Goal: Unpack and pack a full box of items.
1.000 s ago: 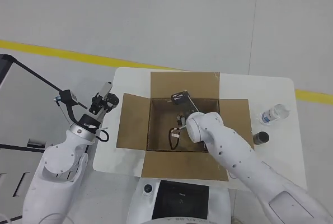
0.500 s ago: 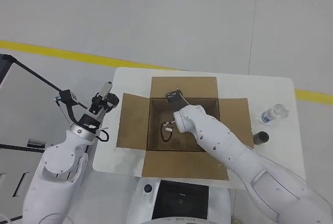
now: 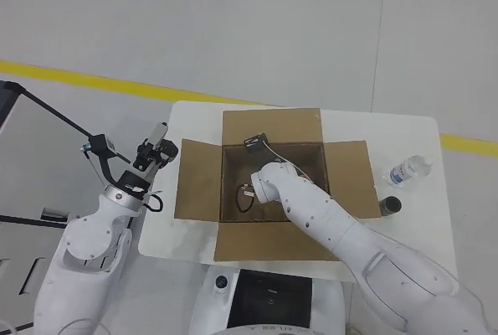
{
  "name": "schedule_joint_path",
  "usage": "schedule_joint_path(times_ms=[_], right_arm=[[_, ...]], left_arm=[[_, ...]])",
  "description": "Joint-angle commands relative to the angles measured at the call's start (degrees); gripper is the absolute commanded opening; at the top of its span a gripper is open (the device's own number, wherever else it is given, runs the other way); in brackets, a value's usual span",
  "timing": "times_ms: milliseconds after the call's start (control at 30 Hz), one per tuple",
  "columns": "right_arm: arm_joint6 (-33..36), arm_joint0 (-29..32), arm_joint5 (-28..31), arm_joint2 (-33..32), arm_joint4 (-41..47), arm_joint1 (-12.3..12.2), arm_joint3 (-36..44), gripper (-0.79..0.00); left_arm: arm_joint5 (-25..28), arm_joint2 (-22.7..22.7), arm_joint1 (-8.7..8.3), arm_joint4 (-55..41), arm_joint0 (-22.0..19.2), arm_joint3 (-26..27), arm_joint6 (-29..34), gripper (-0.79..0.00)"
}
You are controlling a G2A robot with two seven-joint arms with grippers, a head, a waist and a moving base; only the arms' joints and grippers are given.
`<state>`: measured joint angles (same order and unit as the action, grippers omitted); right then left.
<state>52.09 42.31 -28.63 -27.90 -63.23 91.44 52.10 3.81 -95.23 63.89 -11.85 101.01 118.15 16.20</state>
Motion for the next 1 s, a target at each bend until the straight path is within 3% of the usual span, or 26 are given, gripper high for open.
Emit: schedule_joint_path(times_ms=[0,267,433,733,967], right_arm=[[-0.57,0.18,0.19,-0.37,0.00,0.23,-0.06,-0.785],[-0.37,1.13,0.90,-1.71,-1.63,0.61,1.17,-0.785],[1.59,3.74,-0.90,-2.73,-5.58,-0.29,8.08,-0.785],[12.19,17.17,-3.96,-10.42,-26.50,-6.74,38.12,-0.785],[12.34,36.87,0.68,-22.75,-43.36,-11.89,65.67,-0.785]], left_arm=[[0.00,0.00,0.00,0.00,0.00,0.00,-0.01,0.000],[0.00,0.00,0.00,0.00,0.00,0.00,-0.01,0.000],[0.00,0.00,0.00,0.00,0.00,0.00,-0.01,0.000],[0.00,0.00,0.00,0.00,0.00,0.00,-0.01,0.000],[0.00,0.00,0.00,0.00,0.00,0.00,-0.01,0.000]])
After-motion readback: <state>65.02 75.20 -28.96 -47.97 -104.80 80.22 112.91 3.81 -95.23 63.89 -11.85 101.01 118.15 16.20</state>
